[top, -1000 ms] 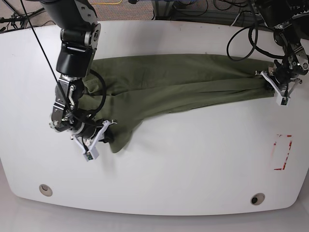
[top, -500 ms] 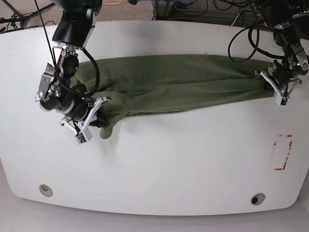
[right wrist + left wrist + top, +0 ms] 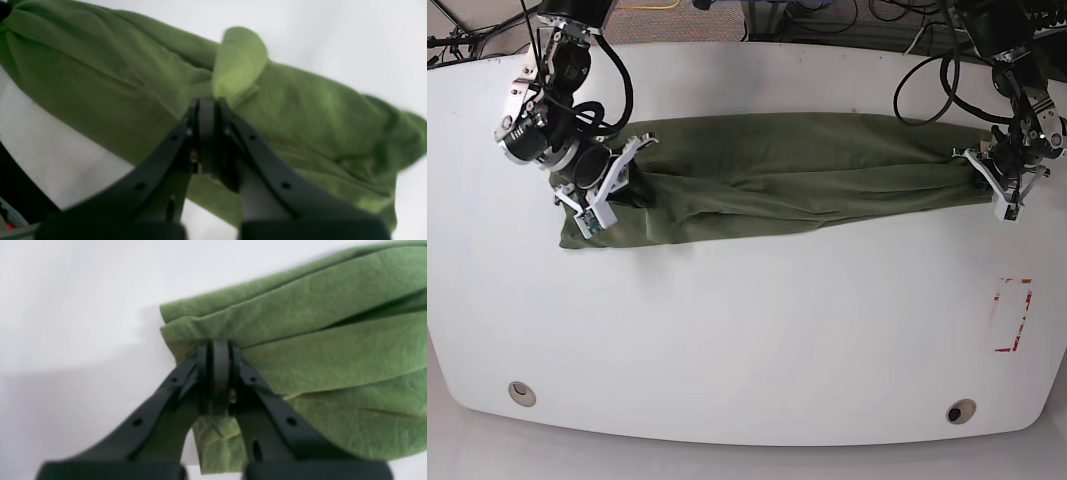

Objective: Fold the T-shirt properly
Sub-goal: 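Pull the shirt taut between both grippers, stretching it lengthwise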

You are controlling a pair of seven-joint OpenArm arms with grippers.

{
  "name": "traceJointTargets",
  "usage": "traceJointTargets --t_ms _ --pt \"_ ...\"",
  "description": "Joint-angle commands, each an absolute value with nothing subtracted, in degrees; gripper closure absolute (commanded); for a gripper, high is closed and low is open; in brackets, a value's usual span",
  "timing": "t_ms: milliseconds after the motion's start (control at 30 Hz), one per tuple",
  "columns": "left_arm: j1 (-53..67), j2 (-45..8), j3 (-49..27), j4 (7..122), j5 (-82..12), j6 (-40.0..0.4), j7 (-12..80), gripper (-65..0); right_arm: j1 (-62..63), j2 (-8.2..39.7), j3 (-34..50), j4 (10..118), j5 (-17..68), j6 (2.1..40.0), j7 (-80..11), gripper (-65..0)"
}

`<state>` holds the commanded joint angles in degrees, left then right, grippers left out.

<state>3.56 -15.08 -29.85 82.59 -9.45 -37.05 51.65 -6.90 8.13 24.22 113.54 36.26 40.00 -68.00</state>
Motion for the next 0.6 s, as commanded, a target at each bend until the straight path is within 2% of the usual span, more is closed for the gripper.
traceJointTargets --t_ms 267,600 --pt "3.21 -14.99 -29.85 81.19 -3.38 -37.41 51.65 0.0 -6.9 10.33 26.51 111.25 34.68 40.0 -68.0 -0.6" --pt "3.12 -15.08 -29.85 79.43 -3.38 -37.41 51.56 0.0 -8.75 13.05 26.68 108.88 34.42 40.0 -68.0 -0.6"
